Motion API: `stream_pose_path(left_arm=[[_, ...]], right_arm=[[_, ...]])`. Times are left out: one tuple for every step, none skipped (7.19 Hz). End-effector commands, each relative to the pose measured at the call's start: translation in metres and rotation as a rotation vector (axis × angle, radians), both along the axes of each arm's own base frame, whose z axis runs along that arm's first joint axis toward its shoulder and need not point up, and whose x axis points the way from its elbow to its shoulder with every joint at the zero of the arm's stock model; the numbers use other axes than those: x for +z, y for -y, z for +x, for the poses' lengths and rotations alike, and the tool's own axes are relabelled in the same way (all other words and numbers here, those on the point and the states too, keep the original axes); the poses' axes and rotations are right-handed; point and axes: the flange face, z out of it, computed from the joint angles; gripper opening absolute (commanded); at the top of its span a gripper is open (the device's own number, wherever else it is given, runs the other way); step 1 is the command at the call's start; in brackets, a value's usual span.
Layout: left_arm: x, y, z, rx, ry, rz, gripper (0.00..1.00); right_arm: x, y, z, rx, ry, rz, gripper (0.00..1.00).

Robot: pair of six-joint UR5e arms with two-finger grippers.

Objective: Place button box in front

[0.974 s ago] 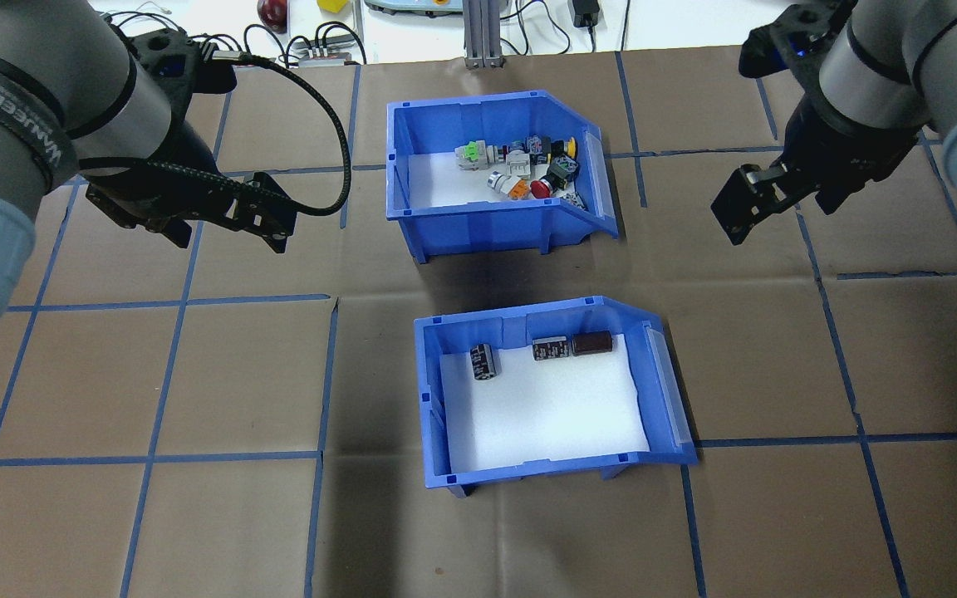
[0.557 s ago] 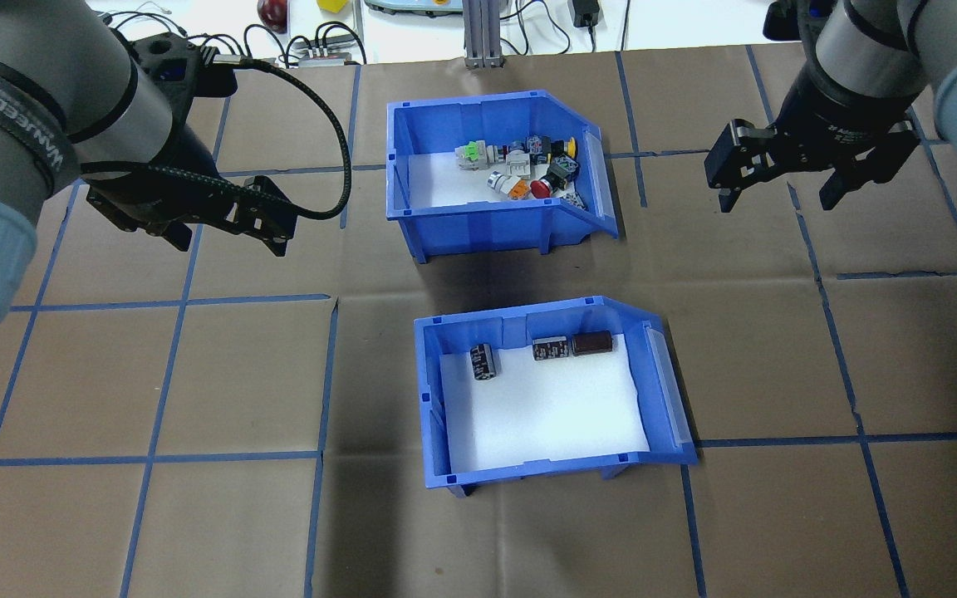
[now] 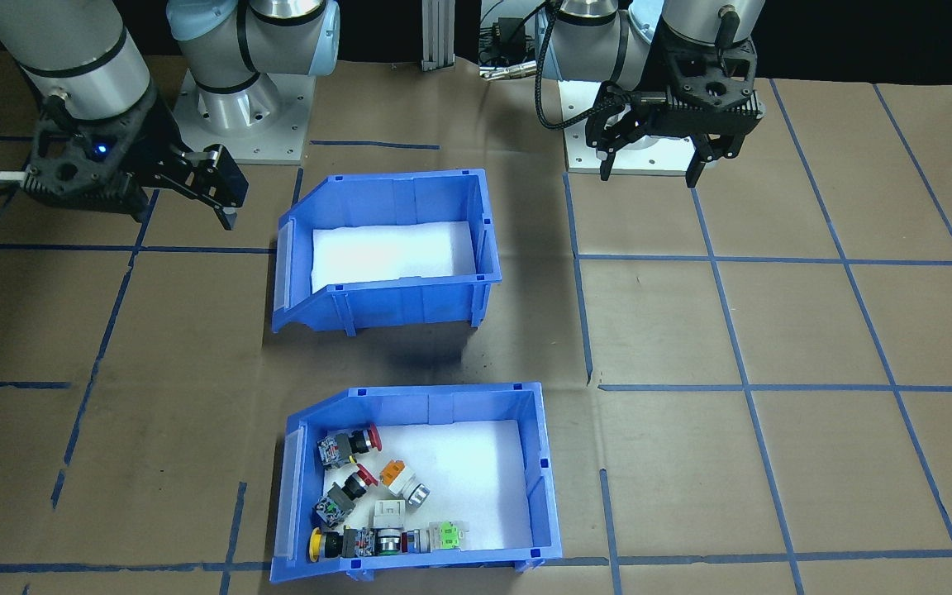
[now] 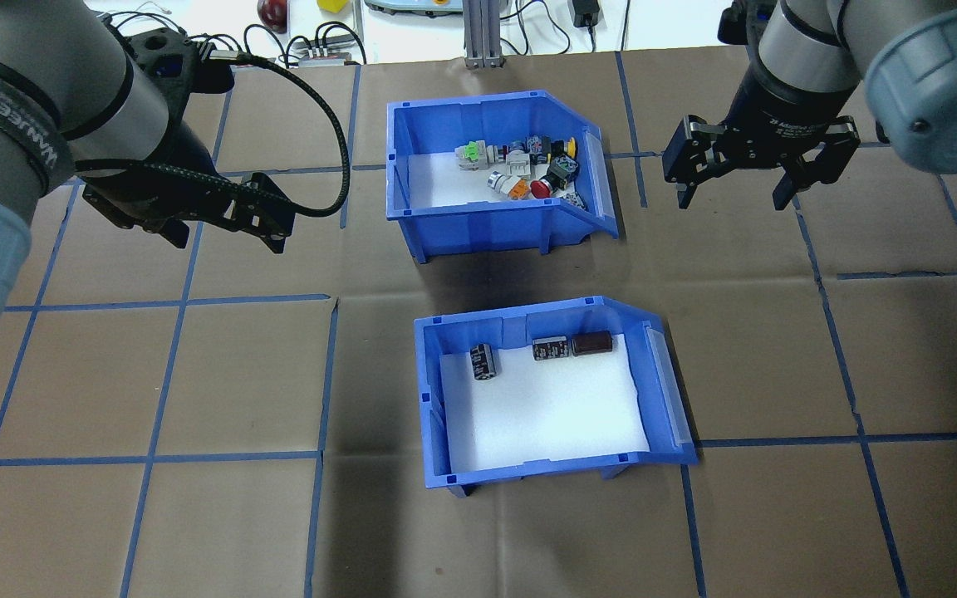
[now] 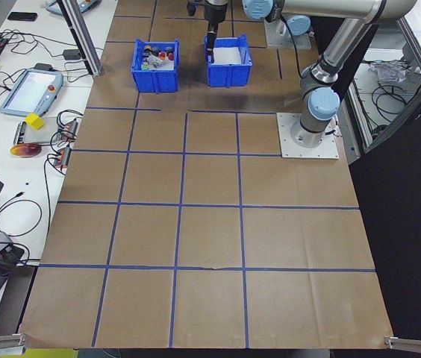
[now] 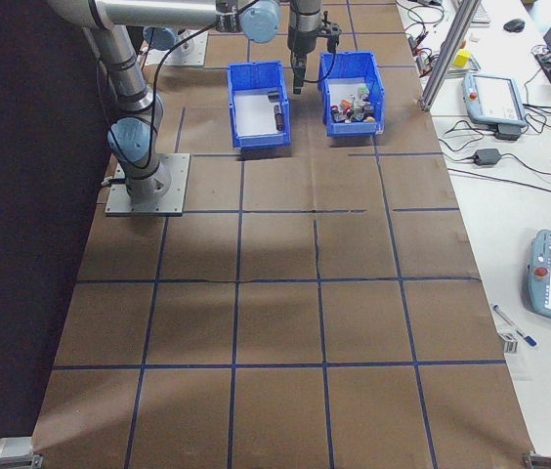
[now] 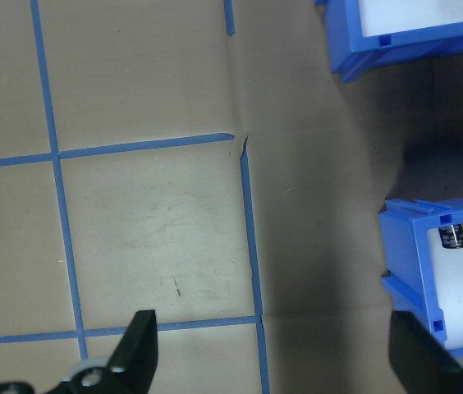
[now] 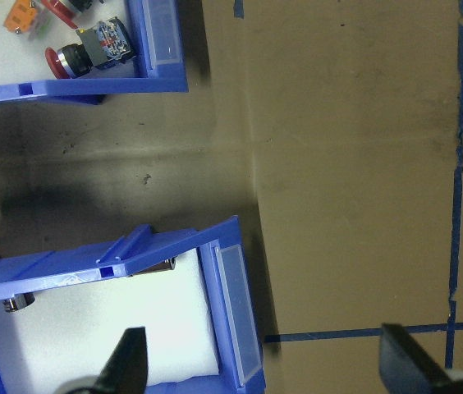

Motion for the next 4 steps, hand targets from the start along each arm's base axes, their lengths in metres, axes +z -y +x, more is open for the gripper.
stream_pose_path(left_arm=[[0.0024, -0.0025, 0.0, 0.0, -0.001, -0.006, 1.0], [0.0017, -0.007, -0.0002, 0.0, -0.004, -0.006, 1.0], [0.0019, -0.0014, -0.0004, 0.0, -0.004, -0.004, 1.0], [0.0046, -0.0028, 0.0, 0.001, -0.002, -0.01, 1.0]], right_arm=[[-0.0003, 0.0016, 0.0038, 0.01, -0.009, -0.001, 1.0], [-0.0002, 0.0017, 0.0038, 0.01, -0.009, -0.002, 1.0], [-0.0002, 0.0017, 0.004, 0.01, -0.007, -0.002, 1.0], [-0.0009, 0.0022, 0.0041, 0.01, -0.006, -0.001, 1.0]])
